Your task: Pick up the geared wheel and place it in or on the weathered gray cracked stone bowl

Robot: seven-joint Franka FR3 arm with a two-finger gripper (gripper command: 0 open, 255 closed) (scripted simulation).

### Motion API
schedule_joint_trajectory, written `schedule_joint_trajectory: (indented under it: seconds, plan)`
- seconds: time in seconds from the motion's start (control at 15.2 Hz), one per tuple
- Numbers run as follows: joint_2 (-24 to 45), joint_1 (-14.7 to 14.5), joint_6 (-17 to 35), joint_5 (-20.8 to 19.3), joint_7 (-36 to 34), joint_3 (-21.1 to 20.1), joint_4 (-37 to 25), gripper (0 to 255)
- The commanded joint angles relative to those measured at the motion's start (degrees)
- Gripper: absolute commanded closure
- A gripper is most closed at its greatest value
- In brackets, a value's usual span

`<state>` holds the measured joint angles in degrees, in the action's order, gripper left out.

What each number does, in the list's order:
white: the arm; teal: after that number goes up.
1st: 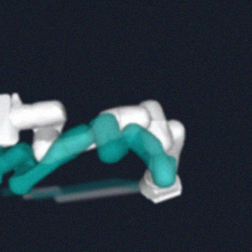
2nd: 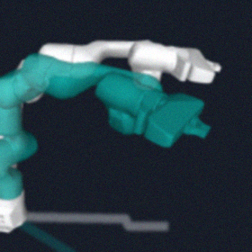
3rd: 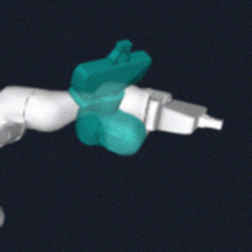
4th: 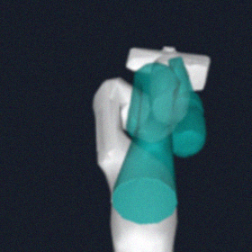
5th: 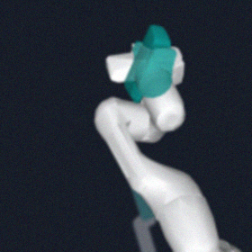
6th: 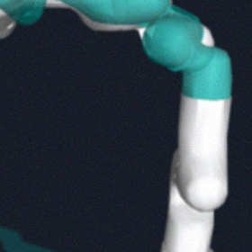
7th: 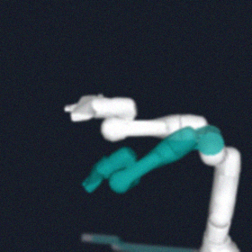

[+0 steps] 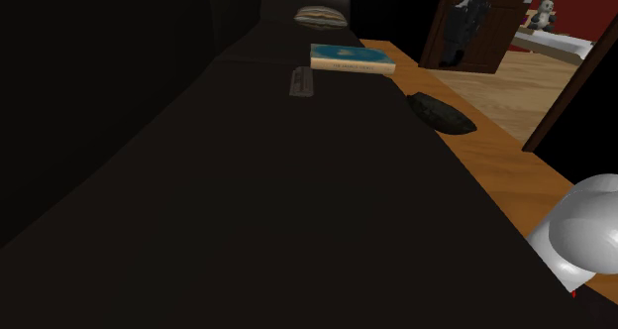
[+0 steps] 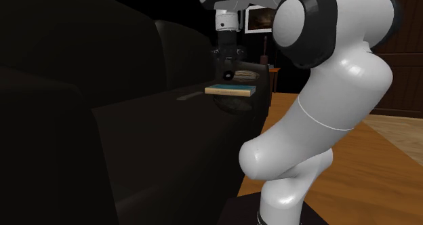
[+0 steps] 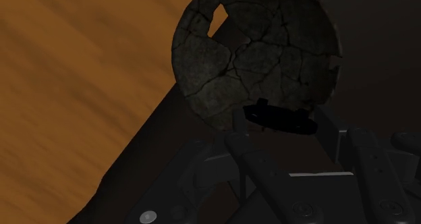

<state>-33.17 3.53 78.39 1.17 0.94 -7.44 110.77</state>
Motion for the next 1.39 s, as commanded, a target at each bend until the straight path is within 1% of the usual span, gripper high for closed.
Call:
schedule_joint_trajectory:
  seconds: [0.0, 0.86, 1.32]
  plan:
    - [-0.8, 0.1, 0.9, -0.2, 0.7, 0.6, 1.7, 255]
    - [-4.8, -0.3, 10.4, 0.3, 0.6, 0.4, 15.2, 255]
    - [-4.8, -0.3, 10.4, 0.3, 0.6, 0.4, 15.2, 255]
